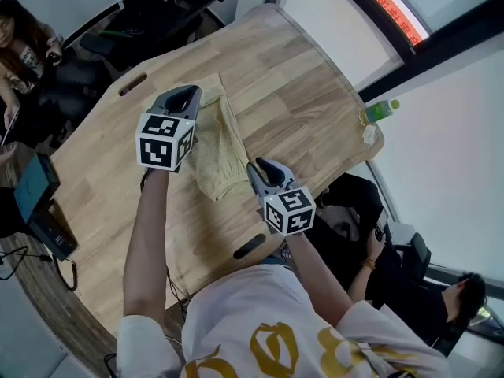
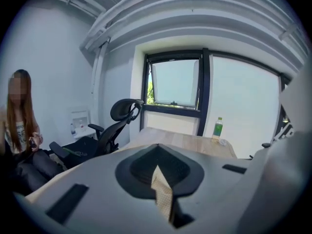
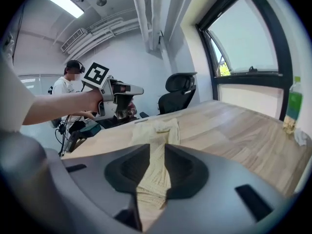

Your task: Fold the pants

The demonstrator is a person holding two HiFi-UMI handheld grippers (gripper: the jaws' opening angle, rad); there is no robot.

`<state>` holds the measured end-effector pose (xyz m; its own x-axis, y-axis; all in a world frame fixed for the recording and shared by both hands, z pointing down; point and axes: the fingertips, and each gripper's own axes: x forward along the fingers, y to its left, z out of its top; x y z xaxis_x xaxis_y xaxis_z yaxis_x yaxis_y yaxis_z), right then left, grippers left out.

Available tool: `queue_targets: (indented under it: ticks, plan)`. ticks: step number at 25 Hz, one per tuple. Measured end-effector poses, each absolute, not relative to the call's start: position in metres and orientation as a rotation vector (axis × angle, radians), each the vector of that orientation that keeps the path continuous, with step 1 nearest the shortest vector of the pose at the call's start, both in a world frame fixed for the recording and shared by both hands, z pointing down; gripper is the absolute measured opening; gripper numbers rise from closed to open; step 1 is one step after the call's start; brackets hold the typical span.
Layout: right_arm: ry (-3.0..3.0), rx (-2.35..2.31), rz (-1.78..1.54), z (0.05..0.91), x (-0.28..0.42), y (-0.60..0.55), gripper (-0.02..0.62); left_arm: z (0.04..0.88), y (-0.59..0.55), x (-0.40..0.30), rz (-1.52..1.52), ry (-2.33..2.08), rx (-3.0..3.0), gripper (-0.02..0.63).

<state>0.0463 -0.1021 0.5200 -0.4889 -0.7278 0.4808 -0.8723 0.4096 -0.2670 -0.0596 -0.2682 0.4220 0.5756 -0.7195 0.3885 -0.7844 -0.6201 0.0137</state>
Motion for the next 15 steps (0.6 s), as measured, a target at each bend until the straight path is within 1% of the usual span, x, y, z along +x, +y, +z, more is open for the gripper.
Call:
queue_targets:
  ticks: [2, 5, 9, 10, 13, 15]
  plan:
    - [-2.391, 1.427, 0.67, 0.509, 0.047, -0.097, 0.083, 0.408, -0.254, -0.064, 0.431, -1.242, 2.621, 0.008]
    - [-2.4, 1.445, 0.644, 0.496, 0.048, -0.093, 0.083, 0.387, -0.232, -0.067, 0.215, -1.147, 2.603, 0.008]
    - [-2.431, 1.453, 0.614, 0.479, 0.046, -0.092, 0.083, 0.383, -0.203, -0.08, 0.216, -1.185, 2.584, 0.008]
    - [-2.438, 1.456, 0.593, 0.474, 0.046, -0.091, 0.075, 0.384, -0.195, -0.083, 0.223, -1.206, 2.589, 0.008]
    - [-2.469, 1.465, 0.512, 0.459, 0.044, -0.086, 0.015, 0.38, -0.171, -0.088, 0.135, -1.206, 2.616, 0.008]
    - [-2.471, 1.465, 0.463, 0.454, 0.044, -0.08, 0.012, 0.373, -0.154, -0.086, 0.022, -1.145, 2.622, 0.008]
